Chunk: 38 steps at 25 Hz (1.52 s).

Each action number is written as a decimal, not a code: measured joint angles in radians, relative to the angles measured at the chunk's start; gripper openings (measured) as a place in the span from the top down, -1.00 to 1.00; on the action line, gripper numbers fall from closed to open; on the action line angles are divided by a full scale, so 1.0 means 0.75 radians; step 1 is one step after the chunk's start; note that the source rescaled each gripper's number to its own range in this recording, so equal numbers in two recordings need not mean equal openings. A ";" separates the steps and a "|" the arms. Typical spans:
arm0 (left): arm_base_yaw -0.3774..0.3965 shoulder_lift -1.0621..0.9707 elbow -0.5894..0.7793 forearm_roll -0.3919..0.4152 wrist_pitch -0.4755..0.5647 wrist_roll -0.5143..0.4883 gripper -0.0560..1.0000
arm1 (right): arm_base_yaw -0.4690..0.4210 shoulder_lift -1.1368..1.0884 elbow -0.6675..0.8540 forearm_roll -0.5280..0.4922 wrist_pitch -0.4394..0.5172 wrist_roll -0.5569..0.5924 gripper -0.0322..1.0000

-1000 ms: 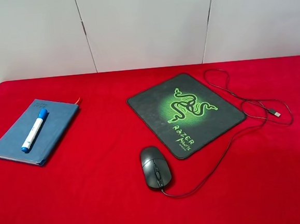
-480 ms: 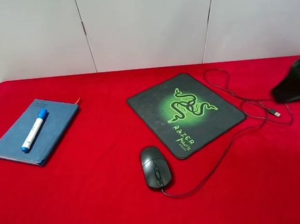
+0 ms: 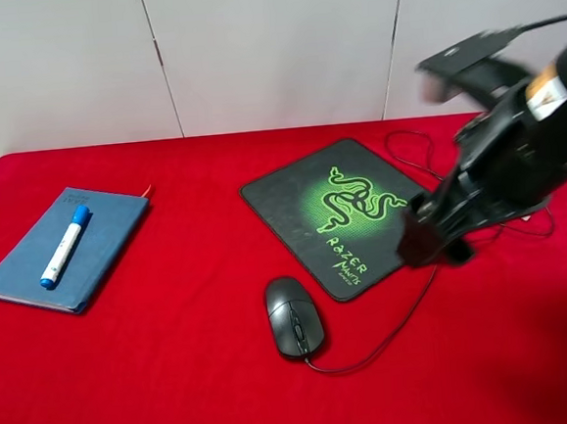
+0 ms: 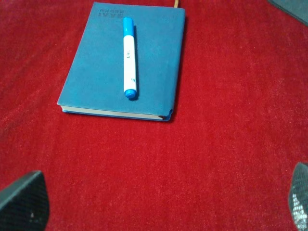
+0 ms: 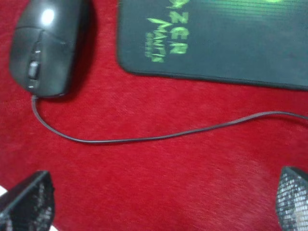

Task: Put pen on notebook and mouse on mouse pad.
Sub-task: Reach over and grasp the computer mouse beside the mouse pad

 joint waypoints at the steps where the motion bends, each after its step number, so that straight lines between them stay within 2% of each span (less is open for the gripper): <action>1: 0.000 0.000 0.000 0.000 0.000 0.000 -1.00 | 0.025 0.029 0.000 0.005 -0.016 0.021 -1.00; 8: 0.000 0.000 0.000 0.000 0.000 0.000 -1.00 | 0.170 0.210 0.000 0.056 -0.142 0.173 -1.00; 20: 0.000 0.000 0.000 0.000 0.000 0.000 -1.00 | 0.176 0.503 -0.022 0.194 -0.361 0.310 -1.00; 24: 0.000 0.000 0.000 0.000 0.000 0.000 -1.00 | 0.176 0.619 -0.133 0.199 -0.351 0.338 -1.00; 30: 0.000 0.000 0.000 0.000 0.000 0.000 -1.00 | 0.176 0.799 -0.338 0.181 -0.261 0.413 -1.00; 38: 0.000 0.000 0.000 0.000 0.000 0.003 -1.00 | 0.176 0.898 -0.426 0.191 -0.262 0.465 -1.00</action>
